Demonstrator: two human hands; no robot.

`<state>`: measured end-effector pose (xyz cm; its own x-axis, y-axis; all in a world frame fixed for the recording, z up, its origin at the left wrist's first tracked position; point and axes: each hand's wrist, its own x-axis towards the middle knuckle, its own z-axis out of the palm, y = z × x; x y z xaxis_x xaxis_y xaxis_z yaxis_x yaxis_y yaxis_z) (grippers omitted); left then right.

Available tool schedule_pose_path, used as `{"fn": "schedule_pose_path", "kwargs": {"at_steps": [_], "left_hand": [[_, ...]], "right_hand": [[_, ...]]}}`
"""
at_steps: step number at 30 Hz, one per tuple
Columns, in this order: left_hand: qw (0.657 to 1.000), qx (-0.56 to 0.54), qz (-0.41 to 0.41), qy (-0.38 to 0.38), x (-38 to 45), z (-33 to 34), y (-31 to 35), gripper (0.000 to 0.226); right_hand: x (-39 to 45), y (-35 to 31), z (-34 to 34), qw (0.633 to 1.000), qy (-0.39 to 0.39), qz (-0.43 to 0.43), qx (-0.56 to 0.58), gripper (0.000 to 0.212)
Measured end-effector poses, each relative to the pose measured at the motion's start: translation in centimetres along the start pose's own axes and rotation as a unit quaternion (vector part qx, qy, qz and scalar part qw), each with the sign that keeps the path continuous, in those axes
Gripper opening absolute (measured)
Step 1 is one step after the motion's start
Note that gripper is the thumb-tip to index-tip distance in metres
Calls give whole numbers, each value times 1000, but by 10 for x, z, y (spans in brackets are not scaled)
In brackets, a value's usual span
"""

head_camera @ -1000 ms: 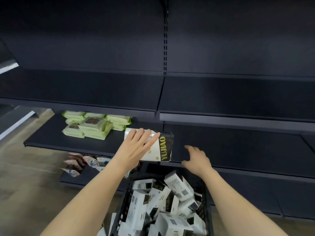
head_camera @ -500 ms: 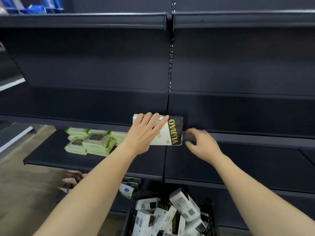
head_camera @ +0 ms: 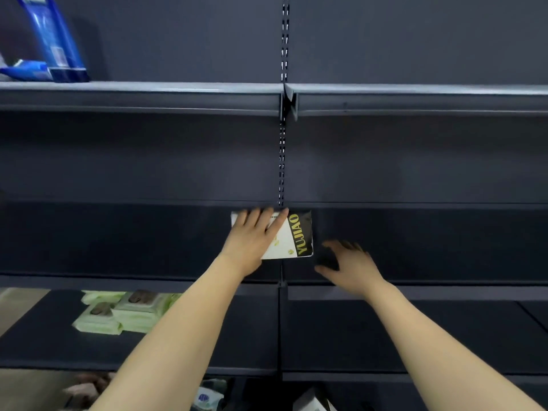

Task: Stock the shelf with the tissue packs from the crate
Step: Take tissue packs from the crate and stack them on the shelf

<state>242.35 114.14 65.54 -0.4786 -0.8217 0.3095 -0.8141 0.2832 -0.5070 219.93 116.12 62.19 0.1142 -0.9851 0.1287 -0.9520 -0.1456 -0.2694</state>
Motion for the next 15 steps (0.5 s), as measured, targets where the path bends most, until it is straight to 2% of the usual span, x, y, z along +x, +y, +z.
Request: {"fn": "schedule_pose_path", "kwargs": {"at_steps": [4, 7, 10, 15], "left_hand": [[999, -26, 35, -9, 20, 16, 16, 110], [999, -23, 36, -6, 33, 27, 24, 126], [997, -31, 62, 32, 47, 37, 22, 142], [990, -102, 86, 42, 48, 52, 8, 133]], "right_hand": [[14, 0, 10, 999, 10, 9, 40, 82], [24, 4, 18, 997, 22, 22, 67, 93], [32, 9, 23, 994, 46, 24, 93, 102], [42, 10, 26, 990, 59, -8, 126, 106]]}}
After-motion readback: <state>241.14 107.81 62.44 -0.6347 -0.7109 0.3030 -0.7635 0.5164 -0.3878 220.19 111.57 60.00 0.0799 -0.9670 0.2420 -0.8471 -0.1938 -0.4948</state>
